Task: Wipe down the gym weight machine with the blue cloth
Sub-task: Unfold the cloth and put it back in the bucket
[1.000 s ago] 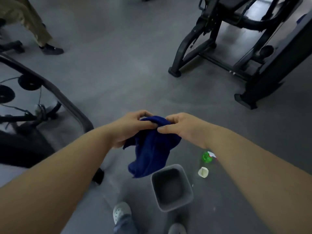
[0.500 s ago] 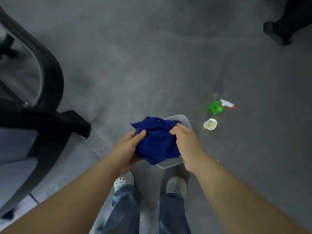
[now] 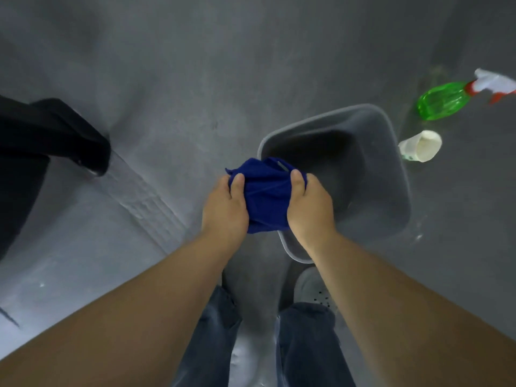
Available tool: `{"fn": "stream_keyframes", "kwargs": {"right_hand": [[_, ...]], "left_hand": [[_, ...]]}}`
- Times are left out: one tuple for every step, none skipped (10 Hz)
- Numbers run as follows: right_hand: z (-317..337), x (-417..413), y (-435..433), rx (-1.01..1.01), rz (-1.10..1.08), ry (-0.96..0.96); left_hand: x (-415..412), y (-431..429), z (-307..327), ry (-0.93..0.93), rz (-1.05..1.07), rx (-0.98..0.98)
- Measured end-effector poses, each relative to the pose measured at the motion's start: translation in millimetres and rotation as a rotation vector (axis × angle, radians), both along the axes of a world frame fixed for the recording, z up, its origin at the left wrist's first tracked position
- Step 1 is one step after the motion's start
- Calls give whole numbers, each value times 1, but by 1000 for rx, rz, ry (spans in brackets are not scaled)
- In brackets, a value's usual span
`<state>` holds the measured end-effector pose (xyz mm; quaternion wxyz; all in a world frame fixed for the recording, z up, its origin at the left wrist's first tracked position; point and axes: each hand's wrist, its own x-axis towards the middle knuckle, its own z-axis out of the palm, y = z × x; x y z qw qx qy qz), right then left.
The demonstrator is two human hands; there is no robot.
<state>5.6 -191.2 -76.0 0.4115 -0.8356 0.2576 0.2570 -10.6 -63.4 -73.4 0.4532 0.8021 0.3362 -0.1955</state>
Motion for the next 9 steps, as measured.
{"fn": "stream_keyframes", "kwargs": {"right_hand": [[-36, -3, 1, -35, 25, 20], [-57, -3, 5, 34, 28, 15], [-67, 0, 6, 161, 0, 51], [-74, 1, 4, 241, -9, 81], [-76, 2, 5, 257, 0, 118], [-75, 2, 6, 269, -22, 139], [-74, -2, -2, 106, 49, 132], [-68, -6, -15, -93, 155, 187], [-45, -6, -28, -193, 235, 202]], "left_hand": [[-8, -1, -38, 9, -17, 10], [-8, -6, -60, -22, -41, -42], [-4, -15, -71, -64, -44, -109], [-5, -19, -76, -75, -30, -132], [-8, -19, -78, -87, -31, -149], [-9, -16, -78, -91, -66, -143], [-13, -7, -79, -52, -161, -120], [-18, 10, -75, 65, -282, -82], [-23, 35, -64, 184, -391, 61]]}}
